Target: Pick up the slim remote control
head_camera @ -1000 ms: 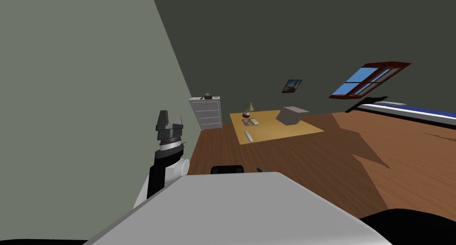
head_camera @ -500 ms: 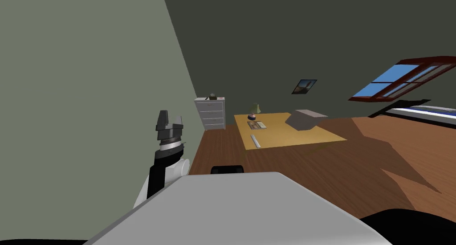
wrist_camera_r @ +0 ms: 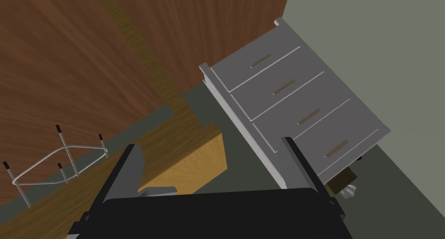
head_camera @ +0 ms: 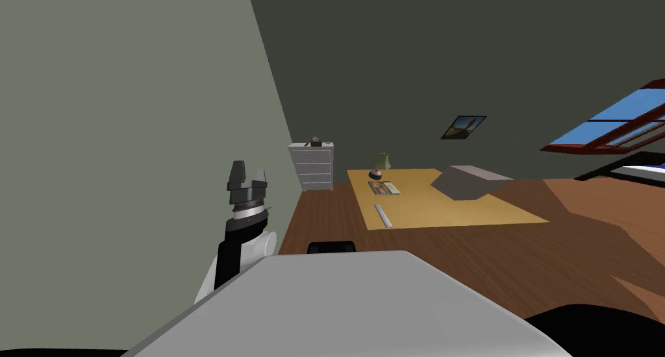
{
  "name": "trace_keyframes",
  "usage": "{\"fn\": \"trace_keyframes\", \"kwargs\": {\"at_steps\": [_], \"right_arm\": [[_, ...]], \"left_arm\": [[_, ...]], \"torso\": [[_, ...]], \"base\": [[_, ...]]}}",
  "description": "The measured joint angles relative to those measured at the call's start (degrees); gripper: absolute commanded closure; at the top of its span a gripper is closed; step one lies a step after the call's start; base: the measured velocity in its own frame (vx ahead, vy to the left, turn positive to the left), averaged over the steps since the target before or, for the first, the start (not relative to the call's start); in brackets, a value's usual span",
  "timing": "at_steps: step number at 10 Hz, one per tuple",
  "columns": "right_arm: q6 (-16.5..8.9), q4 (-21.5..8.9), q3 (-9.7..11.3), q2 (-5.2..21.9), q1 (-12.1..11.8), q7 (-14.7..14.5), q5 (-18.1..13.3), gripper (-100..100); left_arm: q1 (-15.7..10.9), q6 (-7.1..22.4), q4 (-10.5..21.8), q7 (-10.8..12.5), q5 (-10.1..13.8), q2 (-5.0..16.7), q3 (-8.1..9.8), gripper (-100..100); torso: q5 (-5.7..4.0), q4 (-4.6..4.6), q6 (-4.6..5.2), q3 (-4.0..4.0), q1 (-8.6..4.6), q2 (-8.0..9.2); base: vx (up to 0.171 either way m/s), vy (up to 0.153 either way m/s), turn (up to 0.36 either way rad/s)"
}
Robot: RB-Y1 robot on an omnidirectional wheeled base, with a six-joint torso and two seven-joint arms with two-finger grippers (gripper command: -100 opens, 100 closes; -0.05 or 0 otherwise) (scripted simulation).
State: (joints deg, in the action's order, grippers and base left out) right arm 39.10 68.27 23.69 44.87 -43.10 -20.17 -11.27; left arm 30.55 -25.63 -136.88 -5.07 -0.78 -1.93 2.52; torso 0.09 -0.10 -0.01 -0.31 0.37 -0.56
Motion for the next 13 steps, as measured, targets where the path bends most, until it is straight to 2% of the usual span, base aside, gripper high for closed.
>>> {"fn": "trace_keyframes", "kwargs": {"at_steps": [1, 2, 4, 5, 7, 8, 9, 11, 13], "right_arm": [[-1.34, -0.72, 1.06, 1.17, -0.42, -0.26, -0.35, -100], [-1.51, -2.53, 1.45, 1.98, -0.36, -0.22, -0.41, -100], [-3.09, -3.79, 2.43, 2.69, -1.43, -1.03, -0.85, -100], [-2.94, -5.03, 2.63, 2.72, -0.99, -1.05, -0.91, -100], [-2.86, -10.03, 4.24, 3.28, -0.46, -1.75, -1.60, -100], [-2.85, -14.30, 5.11, 2.90, -0.22, -2.67, -2.09, -100], [-3.69, -14.37, 5.48, 3.92, -0.76, -2.72, -2.18, -100], [-7.38, -13.94, 6.68, 5.80, -2.41, -2.59, -2.66, -100], [-6.68, -17.58, 7.10, 5.68, -1.74, -2.93, -2.90, -100]], "left_arm": [[0.00, 0.00, 0.00, 0.00, 0.00, 0.00, 0.00, 0], [0.01, 0.00, -0.01, 0.00, 0.00, 0.00, 0.01, 0], [0.01, 0.00, -0.01, 0.00, 0.00, 0.01, 0.01, 0], [0.00, 0.00, 0.00, 0.00, 0.00, 0.00, 0.01, 0], [0.01, 0.00, 0.00, 0.00, 0.00, 0.01, 0.01, 0], [0.01, 0.00, -0.01, 0.00, 0.00, 0.01, 0.01, 0], [0.01, 0.00, -0.01, 0.00, 0.00, 0.01, 0.01, 0], [0.01, 0.00, -0.01, 0.00, 0.00, 0.01, 0.01, 0], [0.00, 0.00, 0.00, 0.00, 0.00, 0.00, 0.01, 0]], "torso": [[0.03, -0.05, -0.02, -0.13, 0.05, -0.23], [0.00, -0.06, 0.03, -0.11, -0.15, -0.16], [-0.02, -0.04, 0.04, -0.07, -0.19, -0.07], [-0.03, 0.04, 0.04, 0.14, -0.23, 0.30], [-0.03, -0.04, -0.01, -0.10, -0.21, -0.17], [-0.05, -0.10, 0.00, -0.24, -0.32, -0.39], [-0.04, -0.09, 0.02, -0.20, -0.29, -0.30], [-0.05, -0.08, -0.01, -0.21, -0.35, -0.33], [-0.04, 0.04, 0.07, 0.15, -0.20, 0.33]], "base": [[0.206, 0.031, 0.087], [0.244, 0.021, 0.176], [0.116, 0.015, 0.031], [0.125, 0.029, 0.176], [0.281, 0.007, 0.237], [0.244, -0.016, 0.069], [0.230, -0.001, 0.151], [0.218, -0.035, 0.141], [0.067, 0.004, 0.034]]}}
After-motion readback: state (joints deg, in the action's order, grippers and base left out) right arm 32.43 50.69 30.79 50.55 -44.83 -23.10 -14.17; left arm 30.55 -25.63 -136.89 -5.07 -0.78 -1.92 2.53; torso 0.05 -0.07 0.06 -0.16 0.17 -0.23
